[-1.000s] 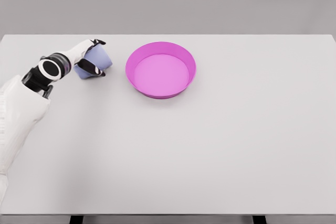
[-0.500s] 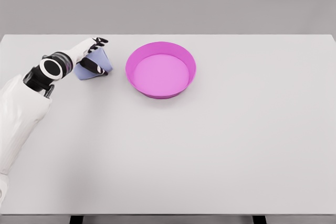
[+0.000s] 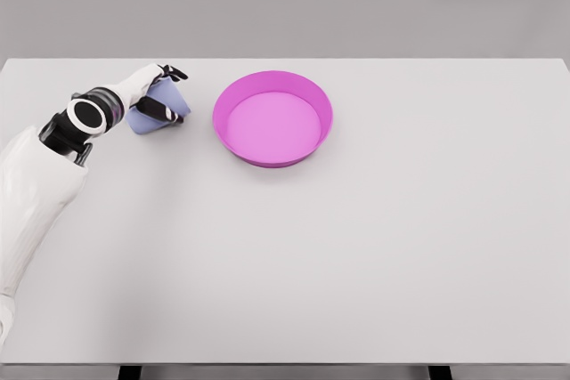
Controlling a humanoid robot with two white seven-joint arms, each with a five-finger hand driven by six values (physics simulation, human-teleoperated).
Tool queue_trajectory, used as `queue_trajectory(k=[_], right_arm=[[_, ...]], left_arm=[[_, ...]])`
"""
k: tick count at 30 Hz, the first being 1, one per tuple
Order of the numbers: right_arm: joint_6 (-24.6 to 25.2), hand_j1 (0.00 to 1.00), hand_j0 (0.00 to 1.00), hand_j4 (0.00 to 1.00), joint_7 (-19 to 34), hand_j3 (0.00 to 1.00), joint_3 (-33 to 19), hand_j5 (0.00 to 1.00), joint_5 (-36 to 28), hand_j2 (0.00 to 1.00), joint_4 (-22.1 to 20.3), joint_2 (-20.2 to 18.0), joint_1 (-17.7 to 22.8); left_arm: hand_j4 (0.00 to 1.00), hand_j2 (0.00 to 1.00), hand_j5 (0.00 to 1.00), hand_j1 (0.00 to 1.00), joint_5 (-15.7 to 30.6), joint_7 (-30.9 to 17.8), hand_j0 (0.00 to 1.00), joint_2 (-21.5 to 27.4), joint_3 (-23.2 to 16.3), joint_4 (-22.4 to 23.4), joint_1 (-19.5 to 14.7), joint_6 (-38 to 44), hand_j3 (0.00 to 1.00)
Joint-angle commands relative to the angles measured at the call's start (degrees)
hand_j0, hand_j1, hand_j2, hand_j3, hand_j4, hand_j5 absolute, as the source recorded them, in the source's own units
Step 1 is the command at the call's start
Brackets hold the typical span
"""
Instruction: Flip the cup with left arm and place it on the plate
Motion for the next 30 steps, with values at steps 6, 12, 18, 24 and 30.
queue_trajectory(k=[6, 12, 18, 24, 30], right_arm=[[0.01, 1.00, 1.00, 1.00, 0.01, 1.00, 0.00, 1.00, 0.00, 1.00, 0.00, 0.00, 0.00], [0.01, 1.00, 1.00, 1.00, 0.01, 1.00, 0.00, 1.00, 0.00, 1.00, 0.00, 0.00, 0.00], [0.01, 1.00, 1.00, 1.00, 0.01, 1.00, 0.00, 1.00, 0.00, 1.00, 0.00, 0.00, 0.00], [0.01, 1.00, 1.00, 1.00, 0.01, 1.00, 0.00, 1.00, 0.00, 1.00, 0.00, 0.00, 0.00], [0.01, 1.00, 1.00, 1.00, 0.01, 1.00, 0.00, 1.00, 0.00, 1.00, 0.00, 0.00, 0.00]], left_arm=[[0.71, 0.71, 0.71, 0.71, 2.98, -0.06, 0.71, -0.15, 0.64, -0.26, 0.00, -0.20, 0.71], [0.71, 0.71, 0.71, 0.71, 9.40, -0.06, 0.71, 0.11, 2.31, -0.26, 0.00, -1.25, 0.71], [0.71, 0.71, 0.71, 0.71, 12.74, -0.15, 0.71, -0.15, 6.17, -0.26, 0.53, -1.87, 0.71], [0.71, 0.71, 0.71, 0.71, 17.31, -0.15, 0.71, -1.56, 8.72, -0.26, 0.62, -9.69, 0.71], [0.71, 0.71, 0.71, 0.71, 17.58, -0.06, 0.71, -5.34, 9.08, -0.17, 1.49, -19.00, 0.71]])
